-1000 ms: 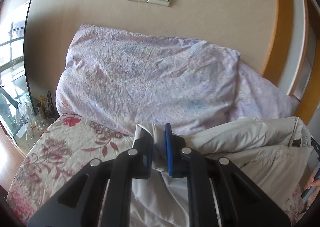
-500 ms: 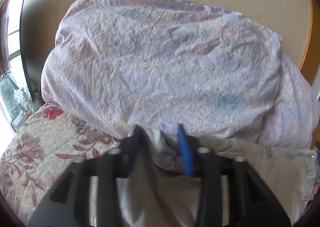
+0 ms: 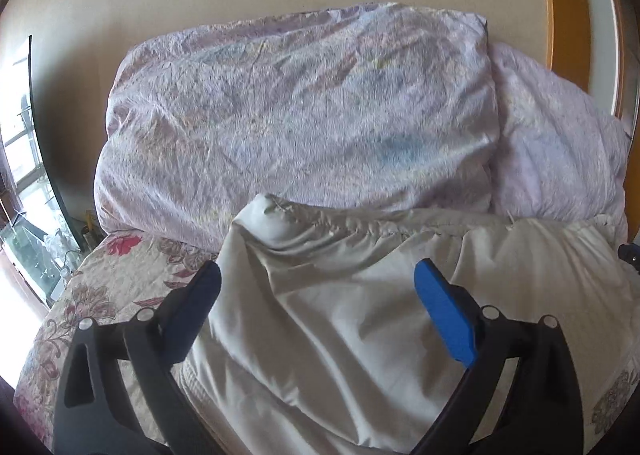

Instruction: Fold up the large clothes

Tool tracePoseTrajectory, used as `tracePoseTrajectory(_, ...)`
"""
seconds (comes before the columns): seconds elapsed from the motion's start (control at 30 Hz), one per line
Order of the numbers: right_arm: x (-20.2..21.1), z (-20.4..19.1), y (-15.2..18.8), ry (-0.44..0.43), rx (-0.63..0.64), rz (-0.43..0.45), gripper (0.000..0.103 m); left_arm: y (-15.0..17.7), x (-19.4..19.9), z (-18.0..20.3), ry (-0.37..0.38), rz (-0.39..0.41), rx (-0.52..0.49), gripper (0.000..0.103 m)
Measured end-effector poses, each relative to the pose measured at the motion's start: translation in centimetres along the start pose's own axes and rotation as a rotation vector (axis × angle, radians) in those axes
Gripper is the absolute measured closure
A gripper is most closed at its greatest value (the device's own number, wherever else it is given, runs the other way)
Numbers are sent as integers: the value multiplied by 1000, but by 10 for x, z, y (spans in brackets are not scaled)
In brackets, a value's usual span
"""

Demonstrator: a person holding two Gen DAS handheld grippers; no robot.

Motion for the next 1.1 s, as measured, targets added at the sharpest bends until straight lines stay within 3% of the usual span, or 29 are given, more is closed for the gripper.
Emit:
tracePoseTrajectory(0.07, -12, -4, 2, 33, 20, -20, 55, 1, -13, 1, -44, -7, -19, 6)
tracePoseTrajectory(0.13, -32, -7, 4, 54, 27, -99, 57, 0, -29, 0, -90, -30, -31, 6)
tracePoseTrajectory(0.3, -73, -4, 11, 115, -12, -204, 57, 5, -63, -19, -173, -108, 43, 5)
tracePoseTrajectory(0.43, -86, -7, 13, 157, -23, -221, 57, 13, -80, -33, -174, -132, 108, 2)
tracePoseTrajectory(0.6, -98, -12, 18, 197, -27, -197, 56, 17, -94, -36, -177, -145, 117, 2)
tracePoseTrajectory(1.1, -124, 3, 30, 178, -61, -194, 53, 27, -128, -44, -123, -241, 157, 2)
Point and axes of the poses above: each gripper's, at about its wrist camera, not at the fingertips, and x roughly against the way its jaws point, z to its right, y to its underside, the point moved 4 cm from there along -x, roughly the way its jaws point, and after that the axes turned 10 degrees about y, right-handed, at the moved point
